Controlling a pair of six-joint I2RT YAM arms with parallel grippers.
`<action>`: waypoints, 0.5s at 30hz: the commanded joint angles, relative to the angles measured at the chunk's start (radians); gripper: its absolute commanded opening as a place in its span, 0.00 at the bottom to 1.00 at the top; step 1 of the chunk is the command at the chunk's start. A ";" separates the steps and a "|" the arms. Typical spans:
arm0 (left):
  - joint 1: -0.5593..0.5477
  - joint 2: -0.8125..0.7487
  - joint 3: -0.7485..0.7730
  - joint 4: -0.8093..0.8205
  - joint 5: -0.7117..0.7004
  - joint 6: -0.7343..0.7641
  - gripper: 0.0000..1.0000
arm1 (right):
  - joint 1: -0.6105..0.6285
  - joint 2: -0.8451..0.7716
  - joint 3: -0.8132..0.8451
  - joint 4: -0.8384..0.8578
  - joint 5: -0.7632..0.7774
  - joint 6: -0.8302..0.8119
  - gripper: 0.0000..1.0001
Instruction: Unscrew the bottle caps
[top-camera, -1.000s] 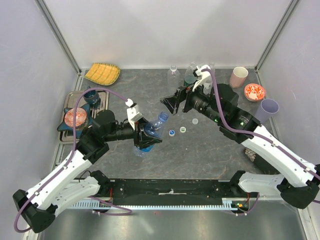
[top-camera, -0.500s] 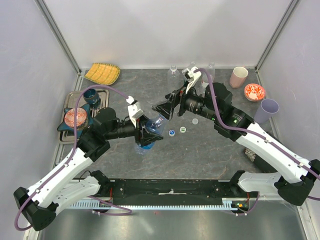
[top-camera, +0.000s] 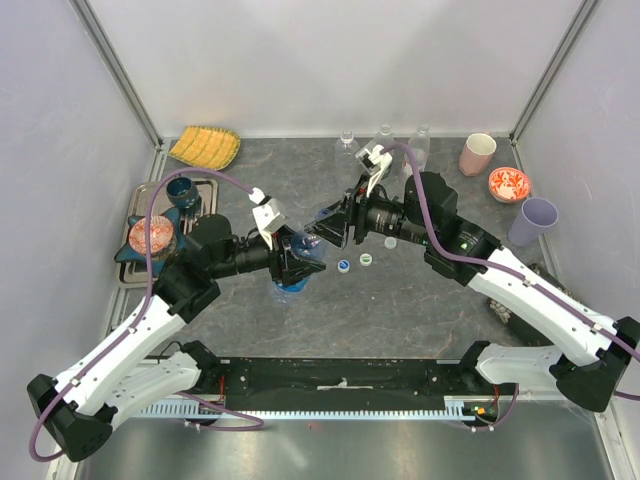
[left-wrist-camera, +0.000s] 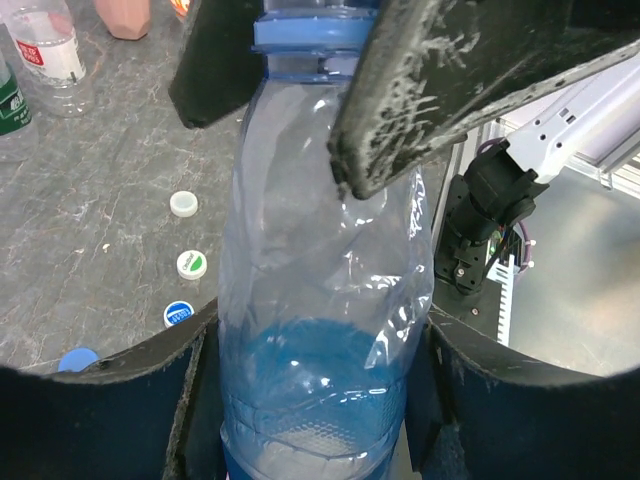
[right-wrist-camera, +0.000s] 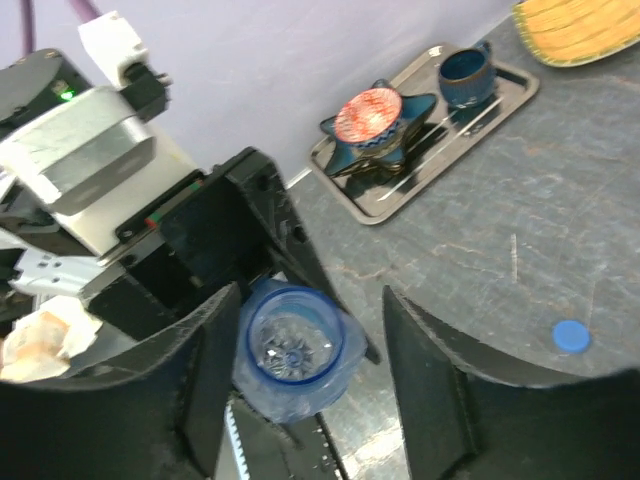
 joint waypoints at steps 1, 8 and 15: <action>0.002 -0.026 0.022 0.067 -0.016 -0.001 0.50 | 0.001 0.001 -0.003 0.027 -0.011 0.006 0.60; 0.002 -0.043 0.011 0.066 -0.061 0.003 0.58 | 0.002 0.015 0.000 0.039 -0.044 0.021 0.33; 0.002 -0.065 0.016 0.000 -0.220 -0.022 0.99 | 0.002 0.022 0.045 0.022 -0.014 0.012 0.00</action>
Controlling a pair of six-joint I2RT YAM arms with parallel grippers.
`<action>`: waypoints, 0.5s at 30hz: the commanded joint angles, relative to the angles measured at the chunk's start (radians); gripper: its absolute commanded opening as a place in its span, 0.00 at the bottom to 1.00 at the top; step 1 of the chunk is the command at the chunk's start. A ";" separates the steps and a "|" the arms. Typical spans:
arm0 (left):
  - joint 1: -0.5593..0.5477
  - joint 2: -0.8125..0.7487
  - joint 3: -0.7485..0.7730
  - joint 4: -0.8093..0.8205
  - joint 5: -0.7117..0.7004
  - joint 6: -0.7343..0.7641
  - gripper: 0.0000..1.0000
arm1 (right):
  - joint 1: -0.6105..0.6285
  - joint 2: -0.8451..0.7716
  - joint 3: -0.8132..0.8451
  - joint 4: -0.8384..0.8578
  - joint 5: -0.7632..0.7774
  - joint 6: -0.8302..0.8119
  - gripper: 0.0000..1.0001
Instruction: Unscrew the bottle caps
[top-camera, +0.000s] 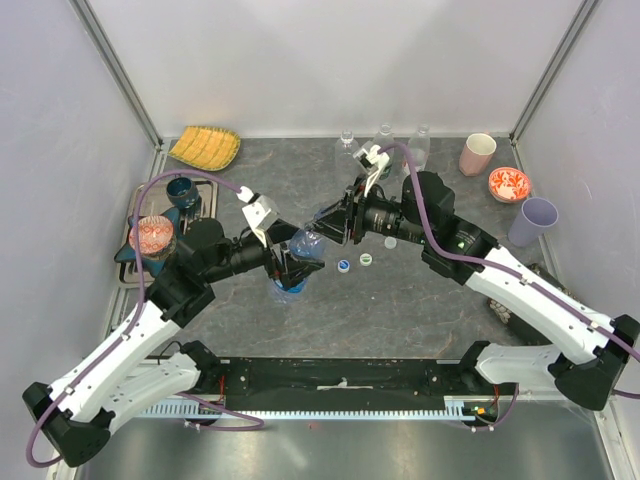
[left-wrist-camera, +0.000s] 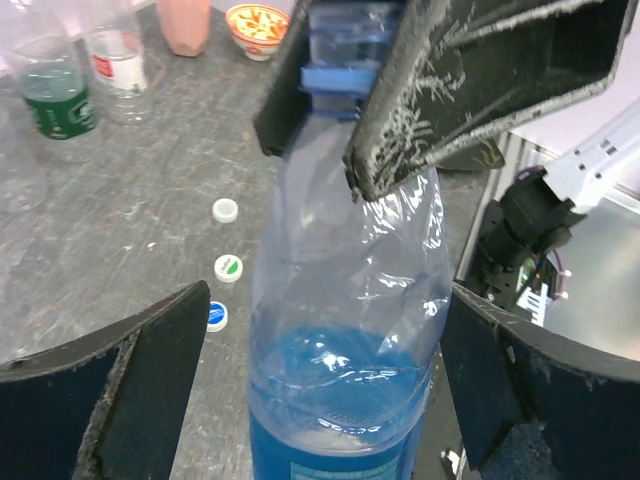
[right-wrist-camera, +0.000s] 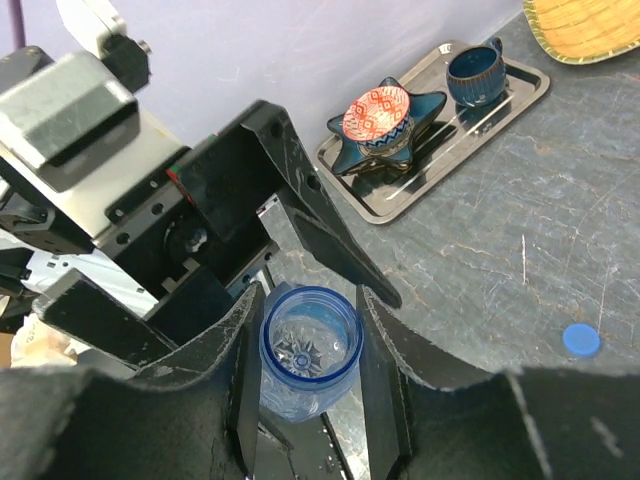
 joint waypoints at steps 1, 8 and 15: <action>0.002 -0.031 0.024 -0.004 -0.151 -0.018 0.99 | -0.001 0.019 0.055 -0.004 0.019 -0.010 0.00; 0.002 -0.089 0.053 -0.174 -0.442 -0.029 0.99 | -0.003 0.062 0.174 -0.046 0.306 -0.053 0.00; 0.002 -0.336 0.004 -0.301 -0.564 -0.053 0.99 | -0.029 0.296 0.372 -0.070 0.693 -0.138 0.00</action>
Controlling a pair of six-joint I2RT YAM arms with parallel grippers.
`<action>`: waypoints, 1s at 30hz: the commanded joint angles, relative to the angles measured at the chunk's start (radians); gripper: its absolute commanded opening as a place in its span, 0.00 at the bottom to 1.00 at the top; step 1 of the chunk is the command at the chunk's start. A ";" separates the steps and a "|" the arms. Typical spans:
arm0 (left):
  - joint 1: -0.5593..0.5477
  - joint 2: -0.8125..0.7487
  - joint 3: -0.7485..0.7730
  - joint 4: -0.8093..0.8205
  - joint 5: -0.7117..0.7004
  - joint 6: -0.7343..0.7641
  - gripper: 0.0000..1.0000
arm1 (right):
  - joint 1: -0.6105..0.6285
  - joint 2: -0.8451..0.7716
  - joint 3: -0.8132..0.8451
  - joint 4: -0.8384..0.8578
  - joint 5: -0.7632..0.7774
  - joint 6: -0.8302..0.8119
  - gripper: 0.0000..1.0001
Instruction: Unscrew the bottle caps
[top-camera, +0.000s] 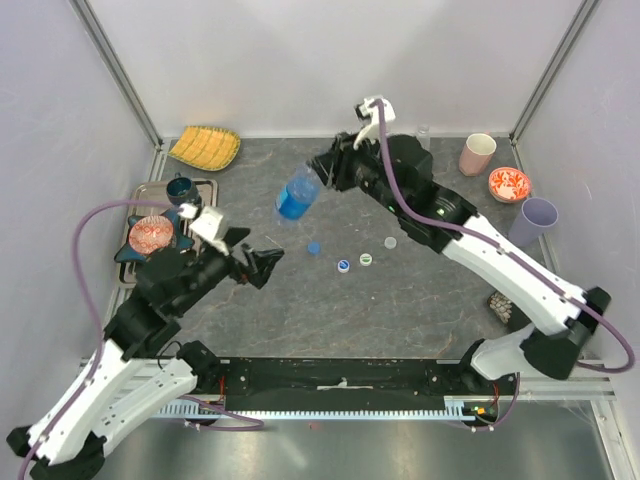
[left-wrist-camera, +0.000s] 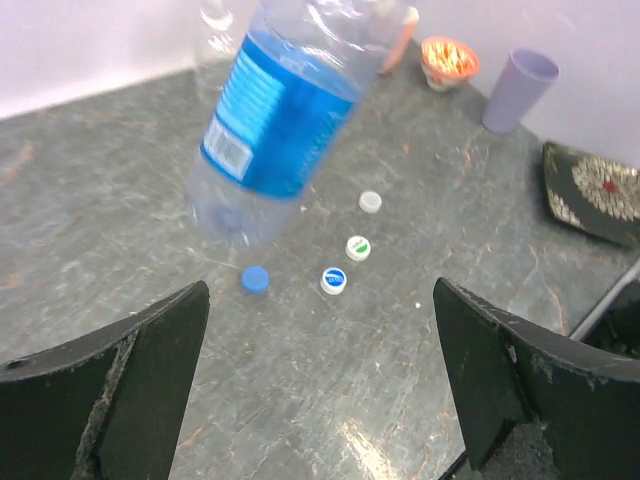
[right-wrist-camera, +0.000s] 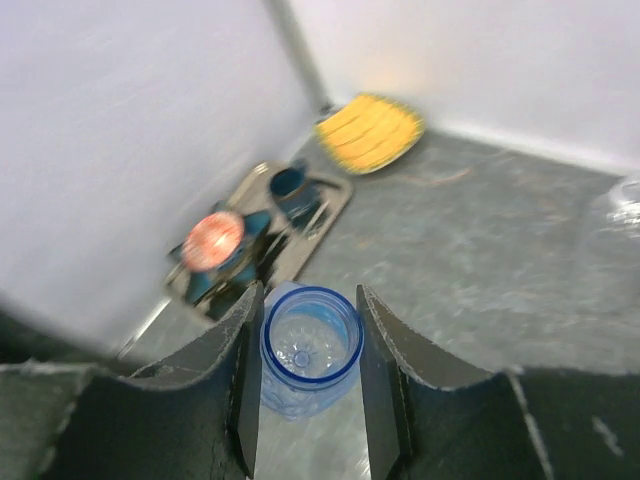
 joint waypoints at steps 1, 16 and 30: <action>0.002 -0.183 -0.024 -0.066 -0.104 -0.034 0.99 | -0.031 0.187 0.118 0.031 0.290 -0.066 0.00; 0.002 -0.363 -0.128 -0.100 0.116 -0.108 1.00 | -0.060 0.812 0.509 0.275 0.631 -0.284 0.00; 0.002 -0.332 -0.144 -0.106 0.102 -0.099 0.99 | -0.074 0.932 0.600 0.183 0.580 -0.247 0.00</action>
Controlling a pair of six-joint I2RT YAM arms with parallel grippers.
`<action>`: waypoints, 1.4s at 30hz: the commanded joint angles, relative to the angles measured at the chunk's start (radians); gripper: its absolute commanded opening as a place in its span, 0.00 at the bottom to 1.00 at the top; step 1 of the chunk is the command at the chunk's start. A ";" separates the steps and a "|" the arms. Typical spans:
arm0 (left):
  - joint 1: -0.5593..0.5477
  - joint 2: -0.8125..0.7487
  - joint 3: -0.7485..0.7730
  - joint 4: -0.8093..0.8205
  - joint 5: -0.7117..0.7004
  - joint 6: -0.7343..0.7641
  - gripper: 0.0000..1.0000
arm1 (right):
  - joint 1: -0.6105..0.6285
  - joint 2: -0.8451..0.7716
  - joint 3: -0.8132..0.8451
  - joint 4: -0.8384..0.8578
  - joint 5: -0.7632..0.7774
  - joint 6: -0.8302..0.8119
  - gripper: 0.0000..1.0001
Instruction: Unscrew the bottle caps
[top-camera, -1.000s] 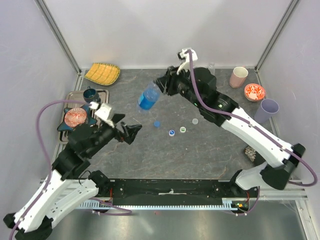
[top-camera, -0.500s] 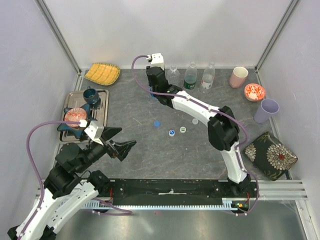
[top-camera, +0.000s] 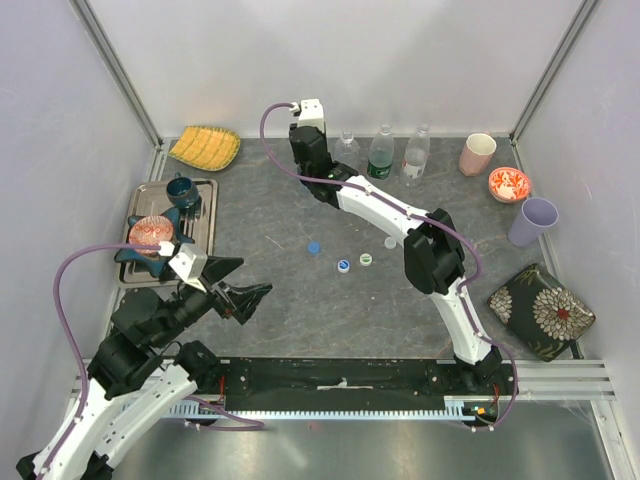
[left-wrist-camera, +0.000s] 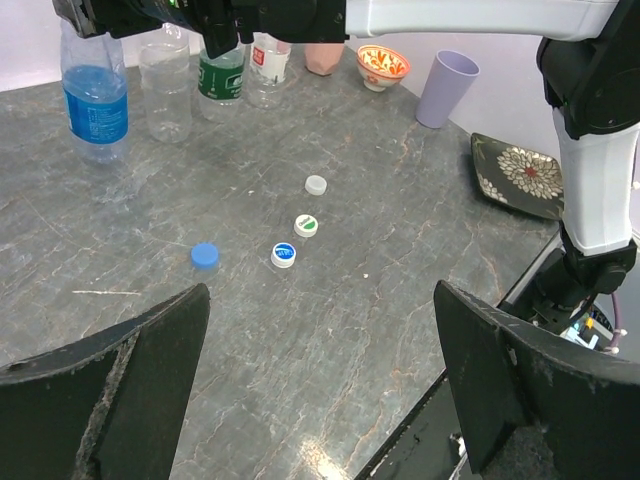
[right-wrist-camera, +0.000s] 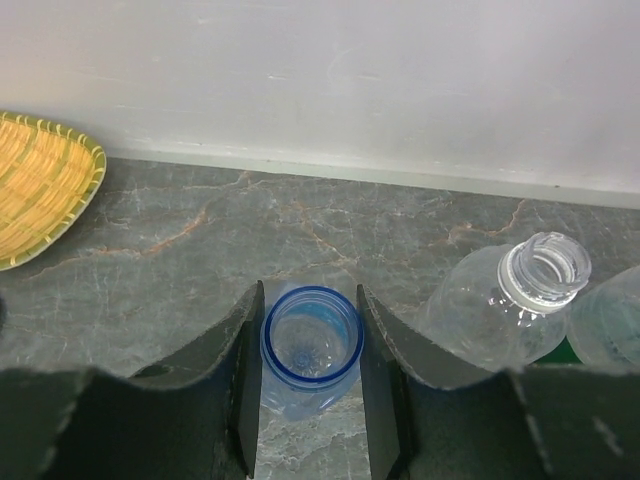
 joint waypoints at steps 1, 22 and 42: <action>0.002 0.025 -0.009 0.008 0.015 -0.026 1.00 | -0.001 0.029 0.033 -0.016 -0.004 0.000 0.00; 0.002 0.034 -0.030 0.031 0.024 -0.029 0.99 | 0.000 0.010 0.044 -0.080 -0.007 0.034 0.61; 0.002 0.052 -0.033 0.047 0.030 -0.034 0.99 | -0.004 -0.023 0.081 -0.087 -0.018 0.029 0.76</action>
